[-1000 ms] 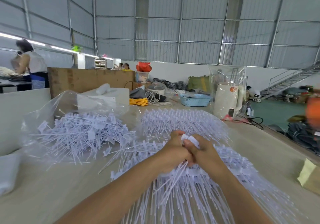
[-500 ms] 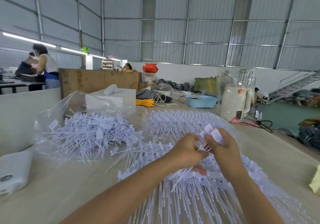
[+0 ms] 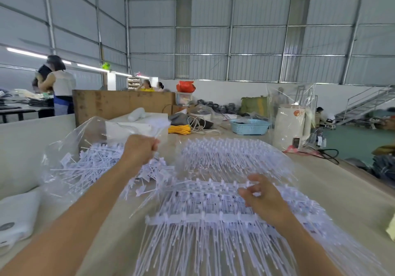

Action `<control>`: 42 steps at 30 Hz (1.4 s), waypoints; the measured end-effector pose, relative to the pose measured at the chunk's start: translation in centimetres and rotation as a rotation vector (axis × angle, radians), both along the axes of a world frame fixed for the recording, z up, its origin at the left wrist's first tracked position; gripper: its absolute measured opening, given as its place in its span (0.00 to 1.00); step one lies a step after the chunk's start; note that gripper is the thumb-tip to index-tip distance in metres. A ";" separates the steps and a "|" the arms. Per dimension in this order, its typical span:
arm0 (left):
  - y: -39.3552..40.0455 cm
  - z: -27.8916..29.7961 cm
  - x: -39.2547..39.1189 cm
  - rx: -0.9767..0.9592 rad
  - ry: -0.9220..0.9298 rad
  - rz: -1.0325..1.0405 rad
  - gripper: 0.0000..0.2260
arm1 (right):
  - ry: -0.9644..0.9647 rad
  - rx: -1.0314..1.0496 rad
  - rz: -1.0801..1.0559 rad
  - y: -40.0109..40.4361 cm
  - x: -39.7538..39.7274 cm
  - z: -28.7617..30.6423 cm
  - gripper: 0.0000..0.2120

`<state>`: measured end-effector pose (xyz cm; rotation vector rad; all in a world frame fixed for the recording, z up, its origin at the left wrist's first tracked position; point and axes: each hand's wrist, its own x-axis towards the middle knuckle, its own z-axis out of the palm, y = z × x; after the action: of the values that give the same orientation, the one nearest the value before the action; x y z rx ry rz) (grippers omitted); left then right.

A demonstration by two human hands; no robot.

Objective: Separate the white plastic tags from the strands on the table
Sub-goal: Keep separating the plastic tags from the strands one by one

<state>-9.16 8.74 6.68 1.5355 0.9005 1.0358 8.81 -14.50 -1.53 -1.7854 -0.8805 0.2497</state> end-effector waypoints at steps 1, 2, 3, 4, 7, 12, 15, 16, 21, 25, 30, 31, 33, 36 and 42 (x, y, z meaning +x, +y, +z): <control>1.6 -1.0 -1.1 0.037 0.161 0.069 0.09 | -0.028 -0.035 0.005 0.2 0.1 -0.2 0.16; 3.0 -1.8 -2.4 0.082 0.287 0.129 0.10 | -0.051 -0.059 0.012 0.3 0.2 -0.3 0.16; 4.3 -2.5 -3.5 0.133 0.379 0.177 0.10 | -0.074 -0.079 0.021 0.5 0.2 -0.4 0.15; 5.4 -2.8 -4.5 0.179 0.455 0.220 0.11 | -0.099 -0.102 0.031 0.5 0.2 -0.4 0.15; 8.5 -3.2 -6.3 0.264 0.556 0.322 0.13 | -0.160 -0.154 0.053 0.5 0.2 -0.5 0.15; 10.8 -2.5 -5.7 0.305 0.662 0.545 0.14 | -0.145 -0.162 0.036 0.3 0.3 -0.6 0.15; 11.7 -2.8 -5.4 0.463 0.801 0.519 0.15 | -0.168 -0.169 0.024 0.3 0.3 -0.5 0.15; 11.8 -3.0 -5.3 0.451 0.835 0.494 0.15 | -0.187 -0.176 0.021 0.2 0.3 -0.6 0.15; 12.0 -3.0 -4.5 0.440 1.204 0.440 0.15 | -0.260 -0.222 0.031 0.1 0.0 -0.6 0.12; 9.0 -2.1 -3.0 0.458 1.524 0.456 0.19 | -0.293 -0.249 0.035 0.0 0.0 -0.5 0.10; 3.1 -0.3 -0.2 0.708 1.638 0.481 0.19 | -0.315 -0.267 0.043 0.2 -0.1 -0.6 0.09; 1.6 0.0 0.4 0.784 1.558 0.435 0.18 | -0.316 -0.267 0.043 0.2 -0.1 -0.6 0.09; -1.4 -0.1 1.7 0.849 1.218 0.098 0.13 | -0.307 -0.256 0.043 0.1 -0.1 -0.7 0.09; -6.2 -0.9 1.8 0.609 0.959 -0.710 0.13 | -0.264 -0.230 0.054 0.0 -0.1 -0.6 0.08; -6.8 -5.0 1.4 0.550 0.945 -0.913 0.17 | -0.234 -0.216 0.069 -0.3 0.0 -0.4 0.06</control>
<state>-7.72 1.96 1.68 2.6114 0.3559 -0.1957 8.79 -14.83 -1.95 -2.0155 -1.1167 0.1883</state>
